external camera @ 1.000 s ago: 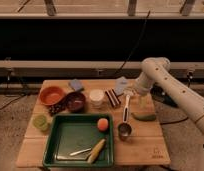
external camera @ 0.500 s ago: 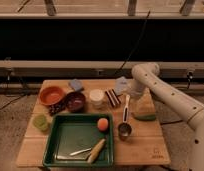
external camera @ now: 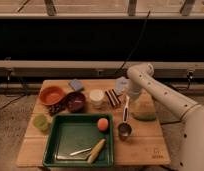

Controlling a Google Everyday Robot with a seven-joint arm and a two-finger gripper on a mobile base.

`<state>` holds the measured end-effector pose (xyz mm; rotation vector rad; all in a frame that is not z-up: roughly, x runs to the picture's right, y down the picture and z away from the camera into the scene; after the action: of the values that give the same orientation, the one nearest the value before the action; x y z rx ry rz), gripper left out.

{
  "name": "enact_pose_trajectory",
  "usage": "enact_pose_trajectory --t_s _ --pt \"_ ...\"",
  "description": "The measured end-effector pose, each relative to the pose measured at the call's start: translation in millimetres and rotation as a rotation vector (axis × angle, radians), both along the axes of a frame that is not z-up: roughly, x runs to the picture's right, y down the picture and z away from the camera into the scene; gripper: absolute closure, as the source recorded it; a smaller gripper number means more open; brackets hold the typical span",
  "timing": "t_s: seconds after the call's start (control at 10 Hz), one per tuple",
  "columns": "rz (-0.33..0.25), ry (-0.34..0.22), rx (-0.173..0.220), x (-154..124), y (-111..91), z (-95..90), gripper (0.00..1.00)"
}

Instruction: Place brush in paper cup

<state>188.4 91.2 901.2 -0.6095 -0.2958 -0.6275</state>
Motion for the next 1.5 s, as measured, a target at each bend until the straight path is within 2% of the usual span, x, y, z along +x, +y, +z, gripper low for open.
enact_pose_trajectory --t_s 0.2,0.4,0.8,1.1,1.5 --pt "-0.004 0.009 -0.012 2.9 7.3 11.4 0.2" --pt "-0.006 0.016 -0.011 4.5 6.0 21.2 0.2" --pt "-0.039 0.015 0.01 -4.2 -14.0 40.6 0.2" --pt "-0.079 0.036 0.02 -0.7 -21.0 50.0 0.2" --pt "-0.089 0.06 0.05 9.1 -34.1 57.2 0.2"
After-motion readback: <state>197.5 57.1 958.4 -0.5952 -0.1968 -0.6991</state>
